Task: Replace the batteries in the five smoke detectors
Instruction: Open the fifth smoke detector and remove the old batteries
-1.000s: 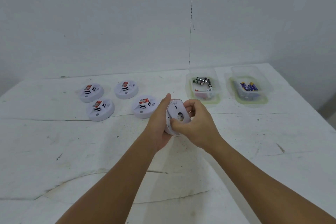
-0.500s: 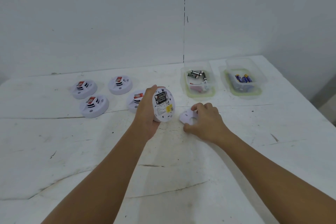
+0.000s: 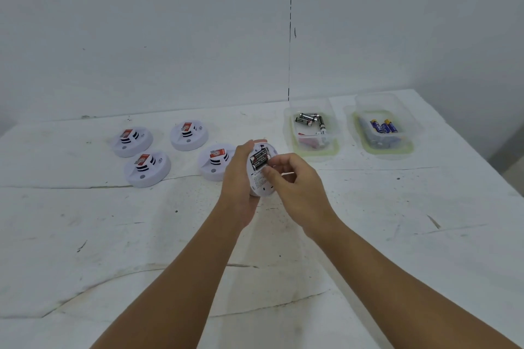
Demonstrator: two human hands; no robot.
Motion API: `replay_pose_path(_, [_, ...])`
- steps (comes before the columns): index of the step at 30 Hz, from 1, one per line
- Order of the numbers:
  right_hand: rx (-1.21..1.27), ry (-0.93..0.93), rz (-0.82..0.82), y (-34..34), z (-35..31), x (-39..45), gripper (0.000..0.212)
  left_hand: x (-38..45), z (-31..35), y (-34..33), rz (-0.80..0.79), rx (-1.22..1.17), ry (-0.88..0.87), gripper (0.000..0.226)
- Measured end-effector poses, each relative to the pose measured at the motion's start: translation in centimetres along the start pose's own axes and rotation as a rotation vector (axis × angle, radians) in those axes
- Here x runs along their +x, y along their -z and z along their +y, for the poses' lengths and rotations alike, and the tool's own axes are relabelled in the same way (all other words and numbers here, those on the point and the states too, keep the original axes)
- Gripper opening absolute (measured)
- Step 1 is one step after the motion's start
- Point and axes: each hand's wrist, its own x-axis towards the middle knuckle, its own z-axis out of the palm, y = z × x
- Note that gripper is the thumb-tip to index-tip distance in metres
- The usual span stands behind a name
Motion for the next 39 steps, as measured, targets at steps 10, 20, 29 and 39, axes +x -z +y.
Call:
replay_pose_path(10, [0.205,-0.08,0.045,-0.6,0.4,0.6,0.014,-0.1,-0.2,-0.7,0.01,0.042,-0.056,0.023])
replay_pose_path(20, [0.306,-0.158,-0.027,-0.9,0.4,1.5,0.02,0.5,-0.4,-0.8,0.019,0.075,-0.1,0.024])
replay_pose_path(29, [0.29,-0.131,0.038,-1.1,0.1,1.8,0.022,0.6,-0.3,-0.7,0.007,0.096,-0.107,0.026])
replay_pose_path(39, [0.335,-0.019,0.232,-0.8,-0.9,2.4,0.014,0.5,-0.3,-0.3,-0.027,0.12,-0.102,0.042])
